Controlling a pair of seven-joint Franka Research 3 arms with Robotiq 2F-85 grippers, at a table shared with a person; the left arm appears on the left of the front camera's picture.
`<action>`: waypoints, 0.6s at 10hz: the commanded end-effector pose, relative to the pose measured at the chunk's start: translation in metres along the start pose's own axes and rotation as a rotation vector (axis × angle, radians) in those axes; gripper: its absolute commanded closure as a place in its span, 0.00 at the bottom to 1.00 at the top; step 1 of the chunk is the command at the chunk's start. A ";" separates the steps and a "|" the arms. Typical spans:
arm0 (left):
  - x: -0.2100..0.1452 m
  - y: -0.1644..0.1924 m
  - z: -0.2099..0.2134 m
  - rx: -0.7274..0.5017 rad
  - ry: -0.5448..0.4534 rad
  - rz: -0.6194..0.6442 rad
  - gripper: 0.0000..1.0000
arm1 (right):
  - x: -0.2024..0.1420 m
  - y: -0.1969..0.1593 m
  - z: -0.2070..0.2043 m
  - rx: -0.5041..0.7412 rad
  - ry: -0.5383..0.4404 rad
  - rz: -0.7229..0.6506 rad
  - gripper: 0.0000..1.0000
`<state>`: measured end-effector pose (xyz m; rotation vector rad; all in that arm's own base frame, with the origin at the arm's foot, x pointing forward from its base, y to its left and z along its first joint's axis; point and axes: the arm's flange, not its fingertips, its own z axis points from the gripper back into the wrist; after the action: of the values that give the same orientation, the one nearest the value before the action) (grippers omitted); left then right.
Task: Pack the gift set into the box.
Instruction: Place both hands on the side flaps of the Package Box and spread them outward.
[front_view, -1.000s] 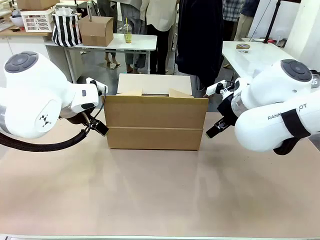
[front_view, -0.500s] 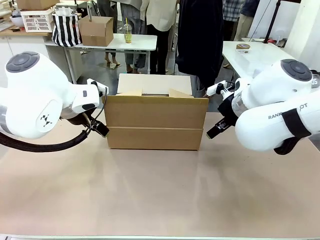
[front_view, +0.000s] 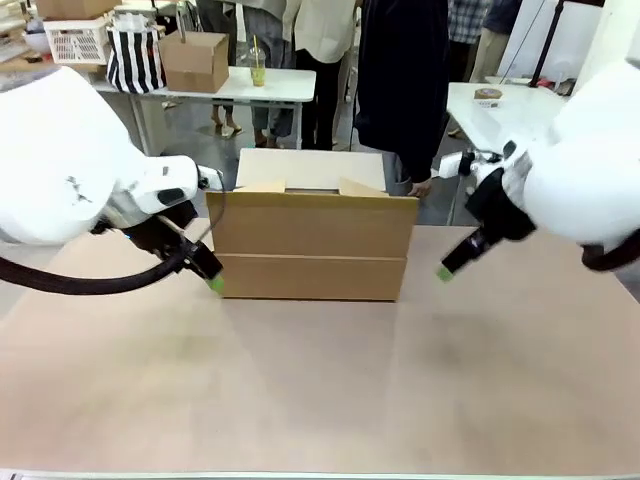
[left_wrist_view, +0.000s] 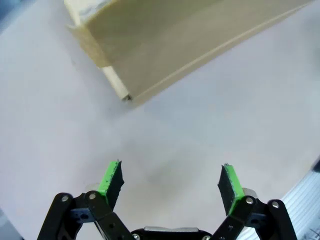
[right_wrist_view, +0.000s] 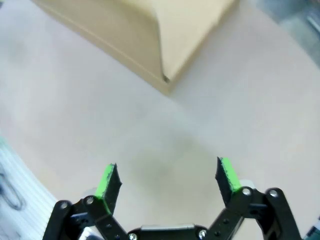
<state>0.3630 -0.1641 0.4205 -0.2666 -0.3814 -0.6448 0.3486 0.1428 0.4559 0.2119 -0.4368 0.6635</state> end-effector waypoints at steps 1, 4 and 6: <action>-0.054 -0.007 0.041 -0.190 -0.286 -0.144 0.00 | -0.041 0.010 0.036 0.266 -0.284 -0.073 0.00; 0.013 -0.003 0.067 -0.118 -0.264 -0.096 0.00 | 0.003 0.003 0.063 0.208 -0.241 -0.115 0.00; 0.013 -0.003 0.067 -0.118 -0.264 -0.096 0.00 | -0.002 -0.008 0.082 0.326 -0.334 -0.217 0.00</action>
<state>0.3555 -0.1420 0.4867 -0.5051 -0.6655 -0.7447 0.3255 0.1181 0.5209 0.6244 -0.6008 0.5014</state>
